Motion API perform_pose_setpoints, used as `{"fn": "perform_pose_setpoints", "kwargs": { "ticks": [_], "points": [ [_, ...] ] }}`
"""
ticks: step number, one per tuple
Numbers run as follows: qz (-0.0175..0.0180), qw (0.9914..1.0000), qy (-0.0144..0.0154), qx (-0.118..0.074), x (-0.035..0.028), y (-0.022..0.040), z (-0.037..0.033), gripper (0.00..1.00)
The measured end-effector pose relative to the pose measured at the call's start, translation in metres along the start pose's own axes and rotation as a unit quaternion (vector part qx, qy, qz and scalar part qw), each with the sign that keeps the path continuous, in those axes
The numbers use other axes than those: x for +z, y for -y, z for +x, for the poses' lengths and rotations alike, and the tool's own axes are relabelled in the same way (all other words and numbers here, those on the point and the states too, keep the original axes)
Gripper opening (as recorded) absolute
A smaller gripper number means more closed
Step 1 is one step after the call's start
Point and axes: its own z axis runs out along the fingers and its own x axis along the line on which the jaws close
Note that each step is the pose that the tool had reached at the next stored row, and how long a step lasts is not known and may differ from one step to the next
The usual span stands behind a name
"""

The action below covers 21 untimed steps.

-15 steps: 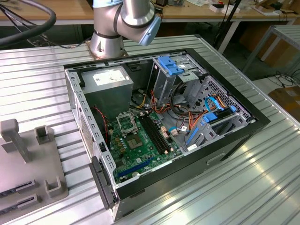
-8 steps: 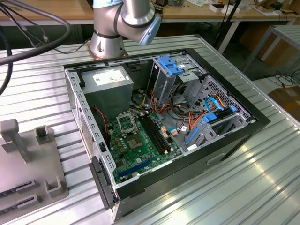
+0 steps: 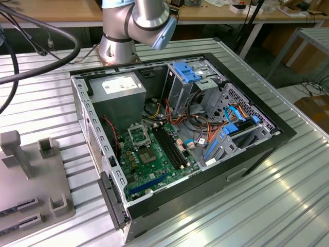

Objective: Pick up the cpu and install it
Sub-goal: 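Pick up the cpu and move it towards the insertion slot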

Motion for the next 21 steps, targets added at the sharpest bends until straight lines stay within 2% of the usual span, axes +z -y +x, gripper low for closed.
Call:
{"fn": "perform_pose_setpoints", "kwargs": {
  "ticks": [5,17,21],
  "points": [
    [0.0001,1.00000,0.0002,0.000,0.0077,0.0003,-0.0001,0.62],
    [0.0001,1.00000,0.0012,0.000,0.0085,0.0004,-0.0001,0.62],
    [0.0001,1.00000,0.0011,-0.001,0.0111,0.0014,-0.0001,0.62]
  ]
}}
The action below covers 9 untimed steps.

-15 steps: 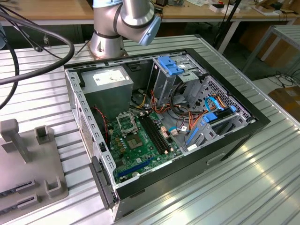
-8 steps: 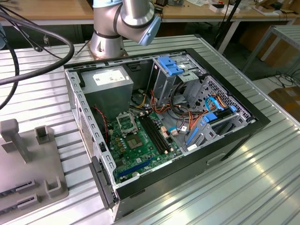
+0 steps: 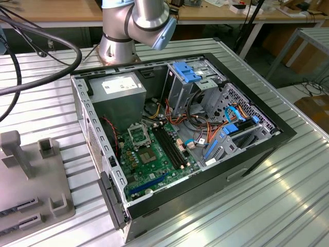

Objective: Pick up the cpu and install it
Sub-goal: 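Pick up the cpu and move it towards the insertion slot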

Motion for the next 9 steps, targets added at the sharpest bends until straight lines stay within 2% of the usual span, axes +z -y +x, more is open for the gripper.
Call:
{"fn": "perform_pose_setpoints", "kwargs": {
  "ticks": [6,9],
  "points": [
    [0.0000,1.00000,0.0000,0.000,0.0108,-0.0013,-0.0004,0.62],
    [0.0000,1.00000,0.0000,0.000,0.0142,-0.0085,-0.0009,0.62]
  ]
}}
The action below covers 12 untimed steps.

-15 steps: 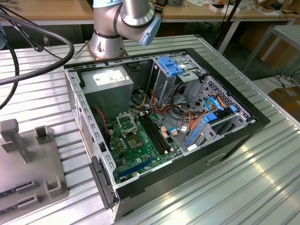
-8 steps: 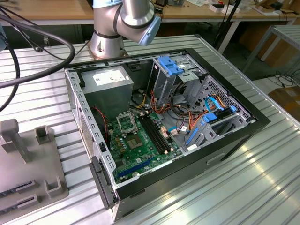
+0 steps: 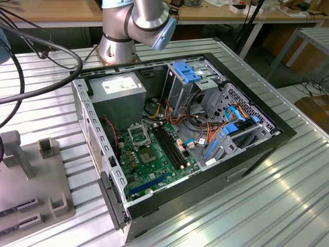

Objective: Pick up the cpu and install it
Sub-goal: 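Pick up the cpu and move it towards the insertion slot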

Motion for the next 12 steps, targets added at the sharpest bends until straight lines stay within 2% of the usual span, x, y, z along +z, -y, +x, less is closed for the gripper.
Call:
{"fn": "perform_pose_setpoints", "kwargs": {
  "ticks": [4,12],
  "points": [
    [0.0000,1.00000,0.0001,0.000,0.0011,-0.0012,0.0042,0.62],
    [0.0000,1.00000,0.0001,0.000,0.0011,-0.0012,0.0042,0.62]
  ]
}}
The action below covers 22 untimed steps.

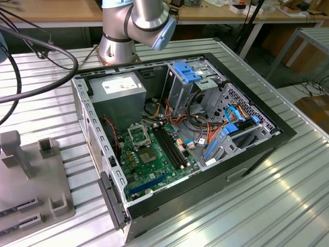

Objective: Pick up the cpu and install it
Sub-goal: 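Pick up the cpu and move it towards the insertion slot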

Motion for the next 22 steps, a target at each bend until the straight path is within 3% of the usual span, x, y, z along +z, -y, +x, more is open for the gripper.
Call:
{"fn": "perform_pose_setpoints", "kwargs": {
  "ticks": [6,10,15,17,22],
  "points": [
    [0.0004,1.00000,0.0000,0.000,0.0001,-0.0004,0.0001,0.62],
    [0.0024,1.00000,-0.0003,-0.001,0.0010,-0.0065,-0.0005,0.62],
    [0.0047,0.99999,-0.0019,0.001,0.0090,-0.0095,-0.0006,0.62],
    [0.0083,0.99996,-0.0022,0.002,0.0112,-0.0093,-0.0006,0.62],
    [0.0084,0.99994,-0.0027,0.007,0.0142,-0.0093,-0.0003,0.62]
  ]
}}
